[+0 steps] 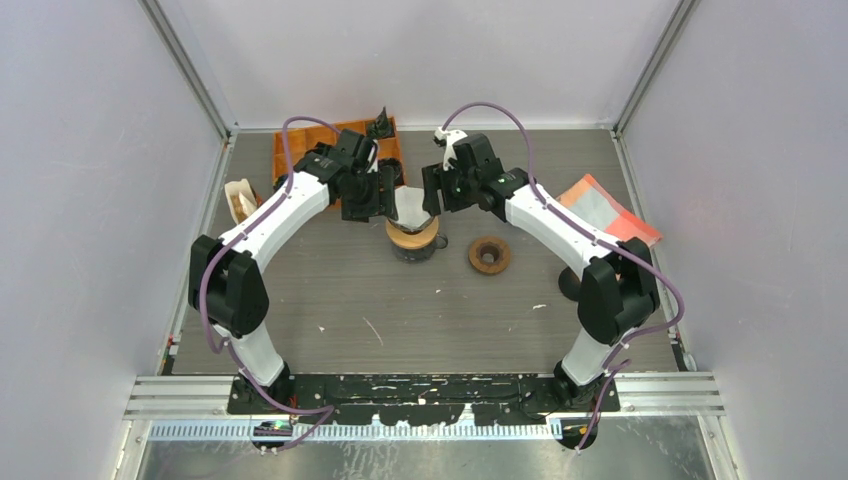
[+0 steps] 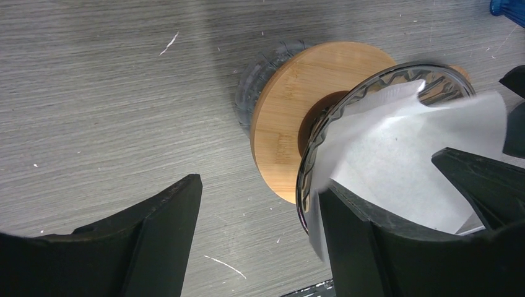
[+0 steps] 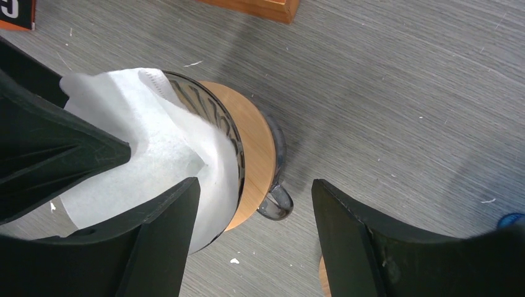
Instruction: Place the coffee filter in the dripper
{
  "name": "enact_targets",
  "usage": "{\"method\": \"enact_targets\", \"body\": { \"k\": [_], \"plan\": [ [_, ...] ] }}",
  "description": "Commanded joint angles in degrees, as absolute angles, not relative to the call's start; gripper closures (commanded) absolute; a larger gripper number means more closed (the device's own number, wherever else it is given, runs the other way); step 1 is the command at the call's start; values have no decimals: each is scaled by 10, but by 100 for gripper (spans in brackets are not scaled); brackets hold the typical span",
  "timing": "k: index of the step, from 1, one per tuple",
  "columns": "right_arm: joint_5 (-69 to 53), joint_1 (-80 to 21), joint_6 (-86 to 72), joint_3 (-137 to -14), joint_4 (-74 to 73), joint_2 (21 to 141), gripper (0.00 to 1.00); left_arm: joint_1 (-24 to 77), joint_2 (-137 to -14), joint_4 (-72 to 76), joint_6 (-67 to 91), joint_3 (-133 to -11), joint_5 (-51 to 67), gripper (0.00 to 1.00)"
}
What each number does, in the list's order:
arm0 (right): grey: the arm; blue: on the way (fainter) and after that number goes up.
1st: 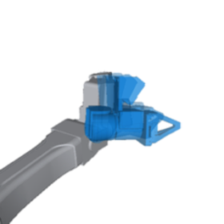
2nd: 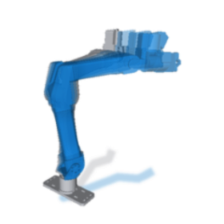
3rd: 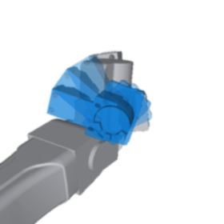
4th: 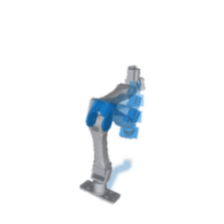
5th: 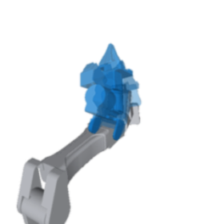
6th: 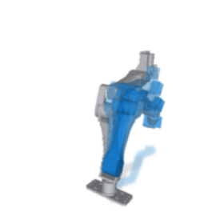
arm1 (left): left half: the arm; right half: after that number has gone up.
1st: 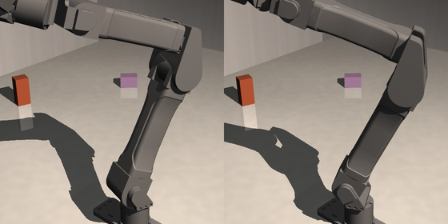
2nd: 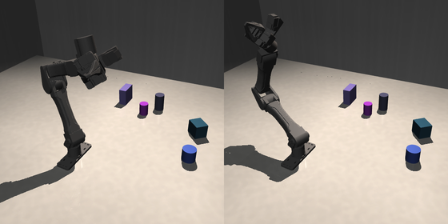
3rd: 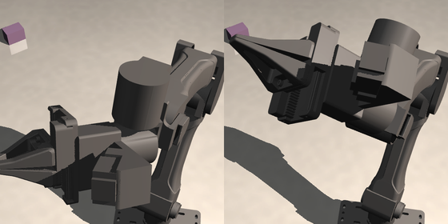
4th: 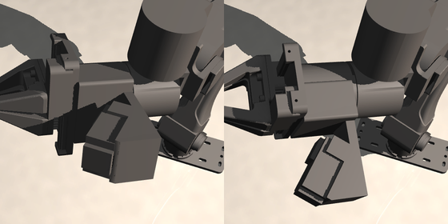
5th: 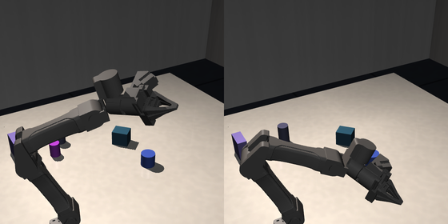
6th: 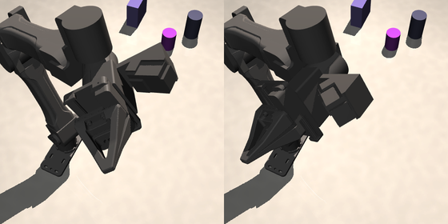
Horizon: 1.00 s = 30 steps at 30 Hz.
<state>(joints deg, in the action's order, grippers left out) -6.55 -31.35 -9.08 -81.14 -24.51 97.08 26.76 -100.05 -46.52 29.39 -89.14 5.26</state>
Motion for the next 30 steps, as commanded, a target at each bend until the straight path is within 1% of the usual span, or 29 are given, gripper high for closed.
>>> {"method": "enact_targets", "body": {
  "k": [1,12,18,23,29,30],
  "plan": [
    [-72,-312,-94,-836,-228,933,27,265,-966,-454,292,-905,64,28],
    [-78,-312,-96,-840,-228,926,26,266,-956,-454,293,-910,66,25],
    [-77,-312,-92,-841,-228,909,25,265,-935,-454,293,-911,61,21],
    [-56,-311,-82,-830,-232,878,22,266,-893,-460,286,-904,34,18],
    [-10,-309,-77,-796,-240,814,20,265,-814,-457,266,-867,-23,13],
    [-1,-309,-79,-789,-244,804,20,266,-800,-456,261,-859,-35,11]
  ]
}}
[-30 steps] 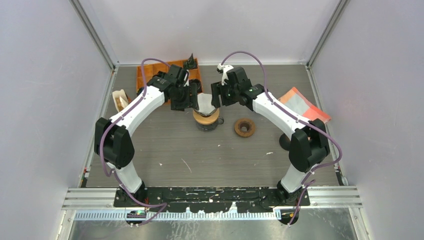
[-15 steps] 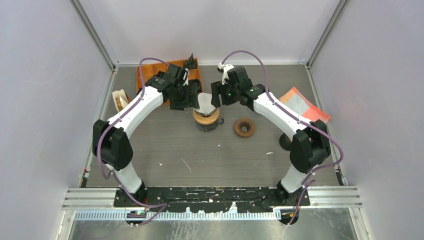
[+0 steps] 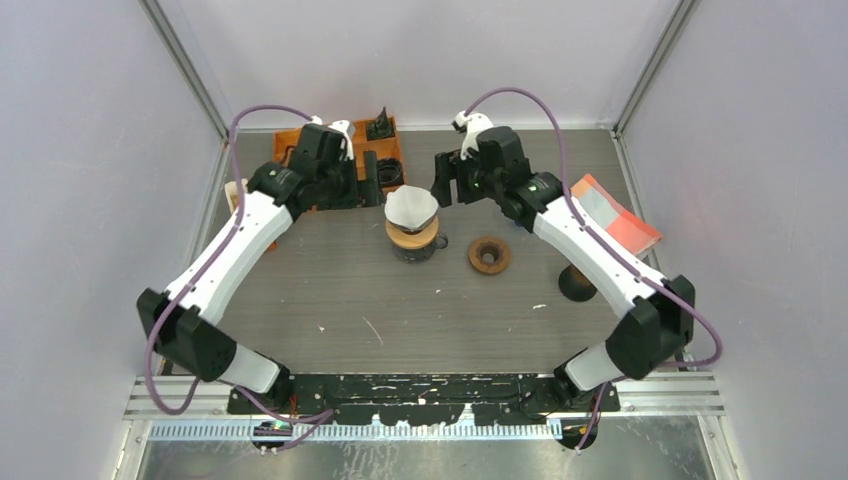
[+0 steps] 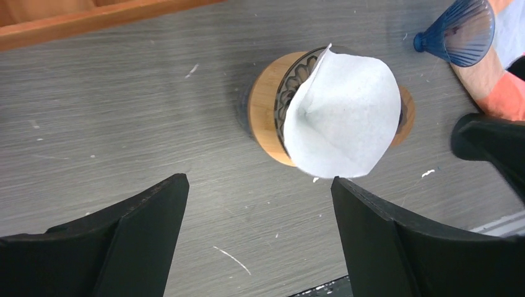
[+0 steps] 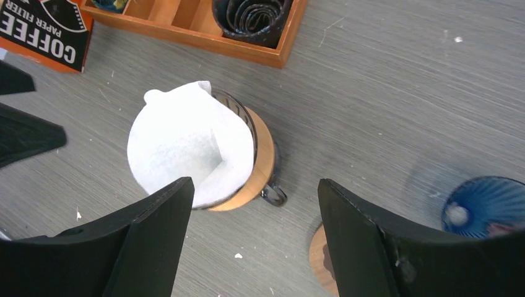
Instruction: Place the coffee filter in the dripper
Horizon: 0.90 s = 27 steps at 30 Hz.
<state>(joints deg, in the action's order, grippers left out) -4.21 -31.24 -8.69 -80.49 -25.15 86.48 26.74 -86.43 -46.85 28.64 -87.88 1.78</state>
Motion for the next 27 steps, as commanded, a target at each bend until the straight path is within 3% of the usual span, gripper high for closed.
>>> {"method": "enact_targets", "body": {
  "k": [1,8,19,27],
  "plan": [
    [9,-308,-80,-782,-249,793,20,265,-787,-456,255,-850,-47,9],
    [89,-296,-90,-721,-282,723,17,266,-678,-441,206,-775,-113,0],
    [206,-240,-171,-656,-358,637,10,265,-549,-426,121,-693,-216,1],
    [207,-168,-221,-623,-416,620,10,265,-465,-347,106,-600,-275,1]
  ]
}}
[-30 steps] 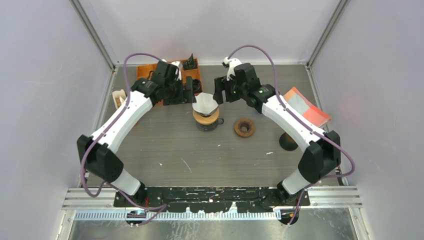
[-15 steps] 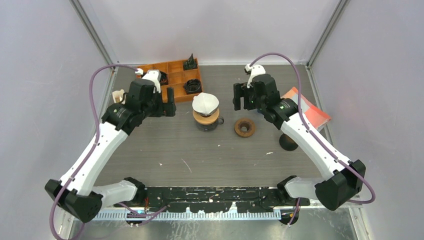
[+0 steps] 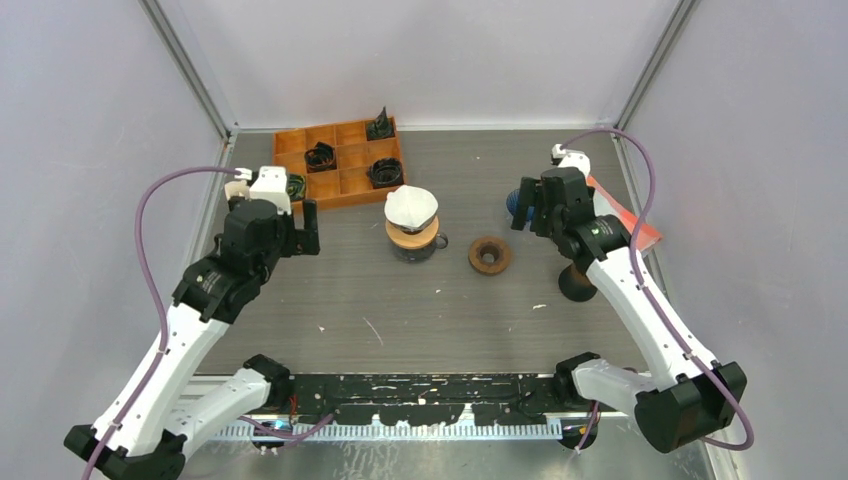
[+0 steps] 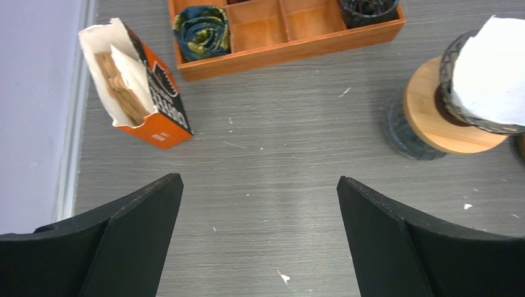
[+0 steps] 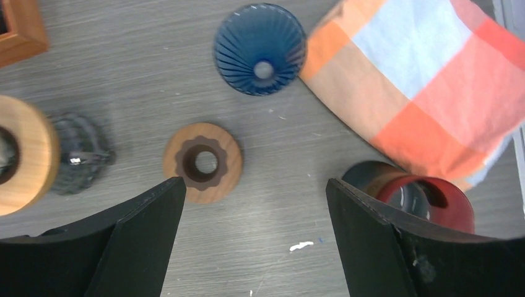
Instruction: Place the coffee filter in the dripper
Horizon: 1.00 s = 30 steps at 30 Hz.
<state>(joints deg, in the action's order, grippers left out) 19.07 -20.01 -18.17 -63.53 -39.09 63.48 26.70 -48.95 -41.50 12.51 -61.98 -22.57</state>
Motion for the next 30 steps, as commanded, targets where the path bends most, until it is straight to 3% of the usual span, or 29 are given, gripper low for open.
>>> {"method": "enact_targets", "body": {
  "k": [1,19,27,30],
  "plan": [
    [206,-160,-227,-617,-420,618,11,265,-459,-345,106,-595,-279,1],
    [149,3,-250,-536,-417,645,33,265,-425,-321,98,-560,-328,1],
    [100,32,-241,-520,-393,682,50,265,-427,-319,96,-558,-328,1],
    [97,33,-232,-513,-383,692,60,265,-426,-316,95,-555,-330,1]
  ]
}}
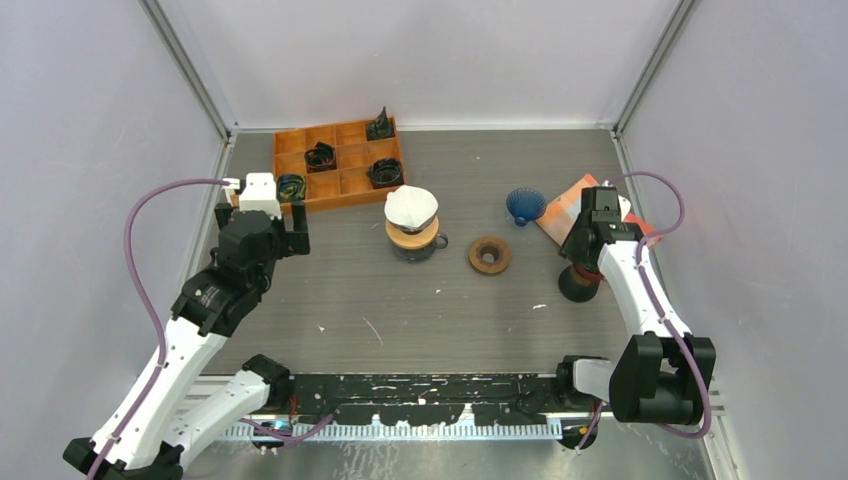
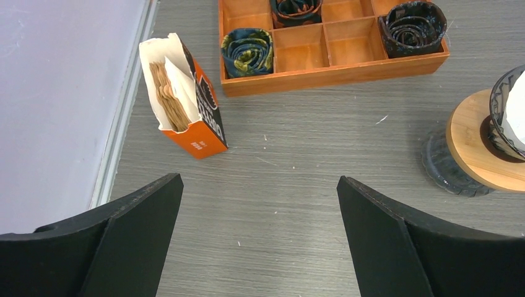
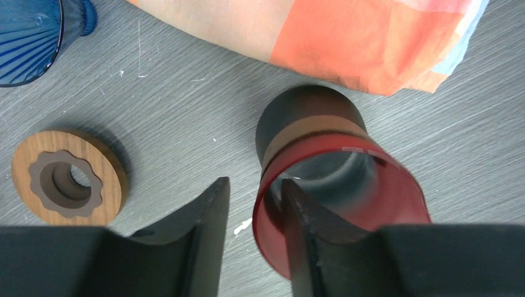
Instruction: Place the coffee filter in the dripper
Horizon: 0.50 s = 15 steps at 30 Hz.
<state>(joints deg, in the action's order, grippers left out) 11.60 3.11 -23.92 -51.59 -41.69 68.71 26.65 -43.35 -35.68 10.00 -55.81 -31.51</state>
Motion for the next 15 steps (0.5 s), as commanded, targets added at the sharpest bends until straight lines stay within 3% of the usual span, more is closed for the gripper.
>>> {"method": "enact_targets", "body": {
  "k": [1,11,15],
  "plan": [
    [95,33,-229,-512,-382,694,62,265,-425,-315,94,-554,-330,1],
    [35,28,-188,-516,-396,685,84,265,-430,-311,92,-552,-329,1],
    [42,-20,-179,-536,-409,675,87,265,-432,-311,92,-552,-328,1]
  ]
}}
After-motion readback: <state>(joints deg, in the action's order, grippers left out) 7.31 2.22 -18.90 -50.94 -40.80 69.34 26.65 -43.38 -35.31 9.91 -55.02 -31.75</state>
